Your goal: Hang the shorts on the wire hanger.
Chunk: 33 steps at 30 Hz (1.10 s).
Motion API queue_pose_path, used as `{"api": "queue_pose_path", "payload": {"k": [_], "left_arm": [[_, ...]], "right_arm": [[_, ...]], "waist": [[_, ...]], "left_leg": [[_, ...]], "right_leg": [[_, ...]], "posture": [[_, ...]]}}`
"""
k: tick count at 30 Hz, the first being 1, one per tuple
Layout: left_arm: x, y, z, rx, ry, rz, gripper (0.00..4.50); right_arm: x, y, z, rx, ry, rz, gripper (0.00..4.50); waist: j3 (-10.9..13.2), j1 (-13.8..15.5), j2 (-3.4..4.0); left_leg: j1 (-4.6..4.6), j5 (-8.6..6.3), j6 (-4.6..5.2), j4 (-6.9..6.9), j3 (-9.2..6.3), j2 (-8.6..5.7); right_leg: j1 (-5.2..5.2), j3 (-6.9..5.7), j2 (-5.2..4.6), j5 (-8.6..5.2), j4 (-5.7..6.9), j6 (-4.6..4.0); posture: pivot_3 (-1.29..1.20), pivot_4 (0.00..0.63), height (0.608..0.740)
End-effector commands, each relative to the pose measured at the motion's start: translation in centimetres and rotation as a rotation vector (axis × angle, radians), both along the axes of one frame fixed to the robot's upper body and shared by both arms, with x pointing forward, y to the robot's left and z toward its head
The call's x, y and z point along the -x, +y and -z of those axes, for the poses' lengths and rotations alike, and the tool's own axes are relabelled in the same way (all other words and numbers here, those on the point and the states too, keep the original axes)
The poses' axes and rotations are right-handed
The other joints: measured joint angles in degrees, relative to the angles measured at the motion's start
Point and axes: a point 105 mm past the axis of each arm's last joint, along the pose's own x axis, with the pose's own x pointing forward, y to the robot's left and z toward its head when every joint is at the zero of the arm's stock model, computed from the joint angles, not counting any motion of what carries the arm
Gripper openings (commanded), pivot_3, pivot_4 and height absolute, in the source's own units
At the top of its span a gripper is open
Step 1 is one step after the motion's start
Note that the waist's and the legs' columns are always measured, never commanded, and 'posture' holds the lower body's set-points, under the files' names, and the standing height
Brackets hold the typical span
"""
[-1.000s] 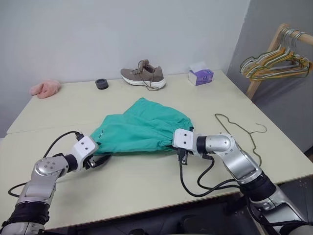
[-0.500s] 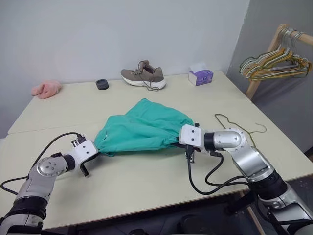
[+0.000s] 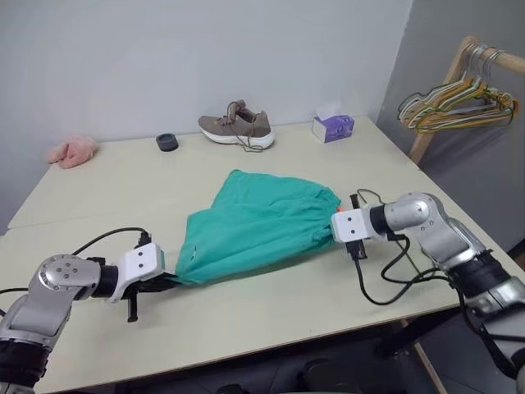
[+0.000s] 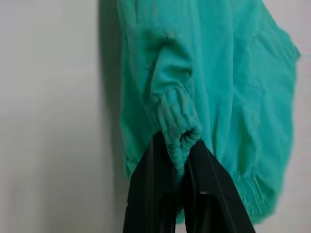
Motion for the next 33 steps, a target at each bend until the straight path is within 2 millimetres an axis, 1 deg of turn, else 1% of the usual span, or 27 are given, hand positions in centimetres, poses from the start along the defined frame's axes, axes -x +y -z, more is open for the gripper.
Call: {"api": "queue_pose_path", "payload": {"k": [1, 2, 3, 5, 7, 8, 11, 13, 16, 19, 22, 26, 31, 33], "left_arm": [[1.1, 0.9, -1.9, -0.046, 0.029, 0.007, 0.03], [1.7, 0.8, -2.0, -0.049, 0.049, 0.018, 0.03], [2.1, 0.7, -2.0, -0.05, 0.062, 0.025, 0.03], [3.1, 0.5, -1.8, -0.053, 0.096, 0.043, 0.03], [4.7, 0.4, -1.1, -0.061, 0.157, 0.061, 0.03], [5.2, 0.4, -0.9, -0.064, 0.174, 0.065, 0.03], [7.2, -0.4, 0.0, -0.039, 0.248, 0.089, 0.03], [8.0, -1.0, 0.3, -0.013, 0.28, 0.1, 0.03], [8.7, -2.1, 0.7, 0.023, 0.303, 0.112, 0.03], [9.3, -3.0, 1.0, 0.059, 0.327, 0.128, 0.03], [9.9, -3.5, 1.3, 0.069, 0.347, 0.146, 0.03], [10.1, -4.1, 1.6, 0.094, 0.349, 0.157, 0.03], [10.7, -4.9, 1.7, 0.129, 0.37, 0.147, 0.03], [10.6, -5.0, 1.8, 0.136, 0.375, 0.129, 0.47]], "right_arm": [[0.5, 1.4, -2.2, -0.107, -0.027, -0.124, 0.0], [1.6, 1.5, -1.6, -0.116, 0.013, -0.177, 0.0], [2.2, 1.5, -1.2, -0.116, 0.036, -0.206, 0.0], [3.7, 0.9, 0.1, -0.08, 0.095, -0.243, 0.0], [6.3, -0.9, 2.3, -0.005, 0.213, -0.275, 0.0], [7.2, -1.4, 2.8, 0.017, 0.25, -0.282, 0.0], [9.4, -3.1, 3.8, 0.049, 0.349, -0.263, 0.0], [10.4, -4.1, 4.1, 0.073, 0.392, -0.245, 0.0], [11.0, -5.4, 4.3, 0.106, 0.422, -0.213, 0.0], [11.2, -6.5, 4.5, 0.144, 0.422, -0.201, 0.0], [11.0, -6.3, 4.4, 0.142, 0.401, -0.201, 0.0], [10.7, -5.9, 4.5, 0.149, 0.362, -0.217, 0.0], [11.4, -6.5, 4.6, 0.197, 0.403, -0.232, 0.0], [11.5, -6.6, 4.5, 0.198, 0.413, -0.229, 0.59]], "waist": [[0.0, 0.0, -0.01], [0.0, 0.1, -0.01], [0.0, 0.2, -0.03], [0.0, 0.9, -0.03], [0.0, 1.7, -0.02], [0.0, 2.1, -0.02], [0.1, 2.9, 0.06], [0.1, 3.0, 0.13], [0.1, 3.2, 0.15], [0.2, 3.1, 0.25], [0.2, 2.8, 0.25], [0.2, 2.8, 0.25], [0.2, 2.8, 0.25], [0.2, 2.9, 0.25]], "left_leg": [[-0.01, 0.0, 0.0, -0.02, -0.01, 0.01], [-0.02, 0.0, 0.0, -0.02, -0.03, 0.04], [-0.02, -0.01, 0.01, -0.02, -0.04, 0.05], [-0.06, -0.12, 0.19, 0.0, -0.03, 0.03], [-0.11, -0.19, 0.32, 0.01, 0.06, -0.05], [-0.16, -0.24, 0.4, 0.04, 0.07, -0.06], [-0.19, -0.34, 0.54, 0.09, 0.15, -0.1], [-0.11, -0.34, 0.55, 0.09, 0.24, -0.09], [0.05, -0.34, 0.55, 0.08, 0.18, -0.06], [0.17, -0.33, 0.56, 0.14, 0.22, -0.07], [0.29, -0.31, 0.58, 0.13, 0.27, -0.04], [0.25, -0.32, 0.58, 0.12, 0.26, -0.02], [0.15, -0.32, 0.58, 0.12, 0.31, -0.03], [0.15, -0.32, 0.58, 0.12, 0.3, -0.04]], "right_leg": [[-0.01, -0.01, 0.01, 0.0, 0.01, 0.0], [-0.01, -0.02, 0.03, 0.0, 0.0, 0.0], [0.01, -0.03, 0.03, 0.0, -0.01, 0.0], [0.05, -0.02, 0.0, -0.05, -0.08, 0.07], [0.01, 0.07, -0.1, -0.05, -0.13, 0.07], [0.02, 0.08, -0.14, -0.05, -0.21, 0.06], [0.03, 0.12, -0.18, -0.06, -0.3, 0.07], [0.05, 0.2, -0.18, -0.12, -0.27, 0.18], [0.19, 0.11, -0.14, -0.19, -0.26, 0.16], [0.24, 0.13, -0.12, -0.18, -0.1, 0.15], [0.33, 0.16, -0.08, -0.17, -0.06, 0.13], [0.3, 0.15, -0.04, -0.18, -0.06, 0.11], [0.23, 0.21, -0.06, -0.18, -0.14, 0.11], [0.23, 0.2, -0.07, -0.18, -0.14, 0.11]], "posture": [[-0.19, 0.0, 0.74], [-0.19, 0.0, 0.74], [-0.19, 0.0, 0.74], [-0.18, 0.0, 0.74], [-0.18, 0.0, 0.74], [-0.18, 0.0, 0.74], [-0.19, 0.0, 0.74], [-0.2, 0.0, 0.74], [-0.21, 0.0, 0.74], [-0.21, 0.0, 0.74], [-0.22, 0.0, 0.74], [-0.23, 0.0, 0.74], [-0.22, 0.0, 0.74], [-0.23, 0.0, 0.74]]}}
